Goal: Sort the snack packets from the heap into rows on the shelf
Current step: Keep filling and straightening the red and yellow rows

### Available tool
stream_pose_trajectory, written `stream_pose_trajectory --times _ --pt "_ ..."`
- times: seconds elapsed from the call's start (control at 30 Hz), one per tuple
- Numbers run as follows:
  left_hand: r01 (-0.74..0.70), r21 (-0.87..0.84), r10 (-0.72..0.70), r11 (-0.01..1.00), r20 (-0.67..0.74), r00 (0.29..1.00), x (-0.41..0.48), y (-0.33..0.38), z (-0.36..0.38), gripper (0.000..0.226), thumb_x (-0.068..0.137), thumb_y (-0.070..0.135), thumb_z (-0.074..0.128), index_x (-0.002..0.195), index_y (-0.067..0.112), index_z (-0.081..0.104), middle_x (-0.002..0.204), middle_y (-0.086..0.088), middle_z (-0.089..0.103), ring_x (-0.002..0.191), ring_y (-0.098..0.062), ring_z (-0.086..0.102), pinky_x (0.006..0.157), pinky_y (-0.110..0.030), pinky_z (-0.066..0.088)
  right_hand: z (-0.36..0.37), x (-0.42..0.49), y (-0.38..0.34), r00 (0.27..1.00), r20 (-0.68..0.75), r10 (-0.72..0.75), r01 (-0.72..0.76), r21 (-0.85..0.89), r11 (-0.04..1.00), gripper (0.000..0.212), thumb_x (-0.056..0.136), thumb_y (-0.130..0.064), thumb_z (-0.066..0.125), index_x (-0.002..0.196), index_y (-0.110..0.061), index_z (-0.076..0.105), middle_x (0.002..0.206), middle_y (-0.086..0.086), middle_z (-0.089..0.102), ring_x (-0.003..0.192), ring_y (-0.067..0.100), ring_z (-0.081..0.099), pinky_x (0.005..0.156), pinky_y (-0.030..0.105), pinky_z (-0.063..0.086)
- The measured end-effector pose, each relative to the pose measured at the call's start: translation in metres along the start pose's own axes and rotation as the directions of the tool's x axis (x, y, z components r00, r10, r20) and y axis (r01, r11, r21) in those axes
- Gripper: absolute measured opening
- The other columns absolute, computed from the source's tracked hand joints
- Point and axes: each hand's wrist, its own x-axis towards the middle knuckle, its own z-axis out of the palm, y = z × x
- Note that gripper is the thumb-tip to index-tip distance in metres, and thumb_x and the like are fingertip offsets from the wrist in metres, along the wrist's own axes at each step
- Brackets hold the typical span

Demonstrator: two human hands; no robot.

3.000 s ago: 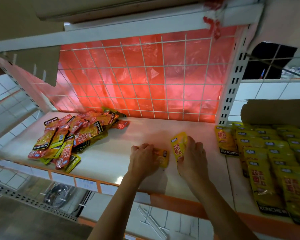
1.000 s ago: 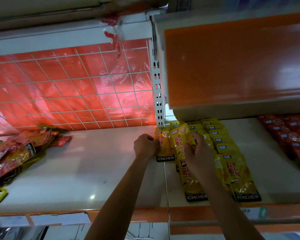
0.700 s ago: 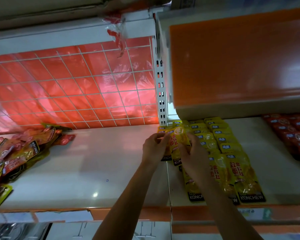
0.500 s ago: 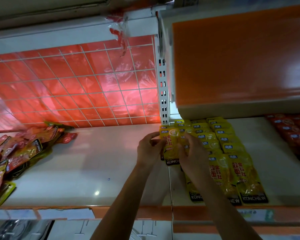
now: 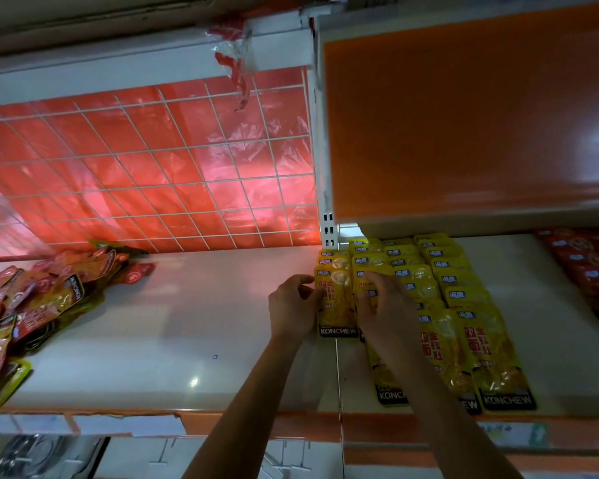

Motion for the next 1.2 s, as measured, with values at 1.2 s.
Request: stream_pose_trajectory --times 1.2 --pt "-0.107 0.533 0.248 0.840 -0.202 0.947 0.011 -0.098 -0.146 0.037 0.091 0.028 0.060 0.125 0.014 0.062 0.130 -0.008 0.060 0.124 -0.029 0.050 0.098 -0.040 0.044 0.156 -0.025 -0.139 0.912 0.263 -0.313 0.332 -0.030 0.943 0.032 0.085 -0.010 0.057 0.116 -0.014 0.059 0.122 0.006 0.059 0.116 0.024 0.049 0.096 0.029 0.037"
